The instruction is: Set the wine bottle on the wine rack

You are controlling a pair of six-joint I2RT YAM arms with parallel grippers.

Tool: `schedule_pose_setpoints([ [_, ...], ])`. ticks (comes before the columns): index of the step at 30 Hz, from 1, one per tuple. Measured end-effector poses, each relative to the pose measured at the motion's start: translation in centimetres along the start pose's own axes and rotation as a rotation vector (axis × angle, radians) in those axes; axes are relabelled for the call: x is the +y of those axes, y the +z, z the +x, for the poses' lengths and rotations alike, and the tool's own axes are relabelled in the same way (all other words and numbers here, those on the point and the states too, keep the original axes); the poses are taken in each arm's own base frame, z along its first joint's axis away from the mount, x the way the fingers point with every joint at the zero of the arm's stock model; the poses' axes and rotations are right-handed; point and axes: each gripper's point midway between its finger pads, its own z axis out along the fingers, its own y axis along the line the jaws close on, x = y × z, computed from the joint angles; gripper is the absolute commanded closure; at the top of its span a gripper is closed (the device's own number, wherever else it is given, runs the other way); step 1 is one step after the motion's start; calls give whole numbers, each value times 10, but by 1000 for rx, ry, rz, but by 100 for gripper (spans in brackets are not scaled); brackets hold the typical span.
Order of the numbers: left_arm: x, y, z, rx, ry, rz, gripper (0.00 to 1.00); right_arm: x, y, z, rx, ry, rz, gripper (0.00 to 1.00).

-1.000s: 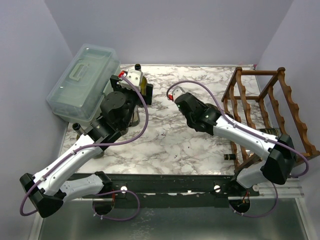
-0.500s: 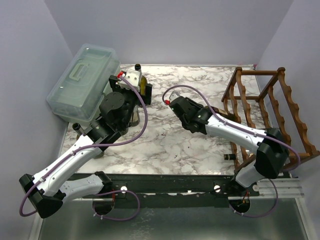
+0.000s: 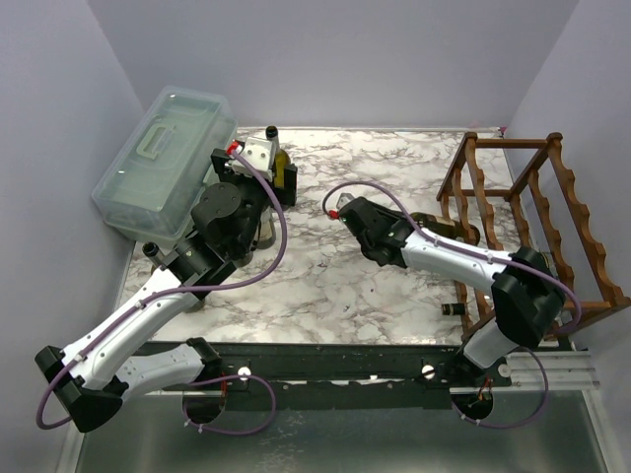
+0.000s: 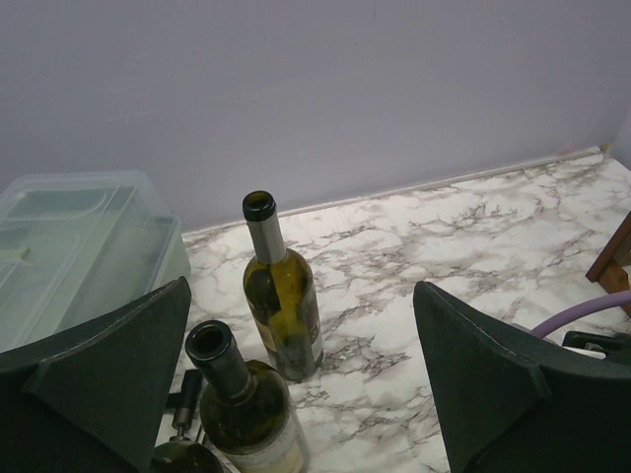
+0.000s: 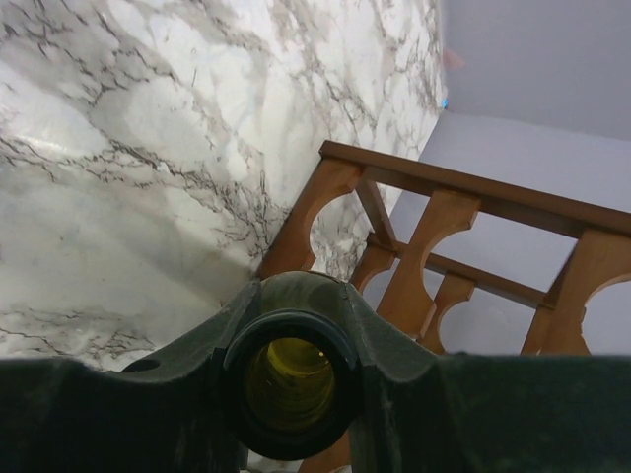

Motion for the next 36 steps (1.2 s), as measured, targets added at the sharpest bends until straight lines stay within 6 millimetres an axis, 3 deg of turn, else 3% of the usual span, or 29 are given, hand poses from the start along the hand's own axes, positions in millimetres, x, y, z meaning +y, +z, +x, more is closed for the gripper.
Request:
schedule_pose_setpoints([
  [10, 0, 0, 0, -1, -7, 1, 4, 22, 25, 39, 71, -141, -45, 99],
  [28, -9, -2, 1, 1, -23, 23, 4, 37, 57, 76, 102, -208, -77, 99],
  [30, -10, -3, 1, 1, -25, 28, 4, 36, 60, 80, 108, -201, -72, 92],
  [32, -11, -3, 1, 1, -27, 30, 4, 35, 63, 84, 117, -197, -72, 78],
  [36, -12, -4, 1, 1, -28, 34, 4, 35, 66, 88, 126, -192, -75, 75],
])
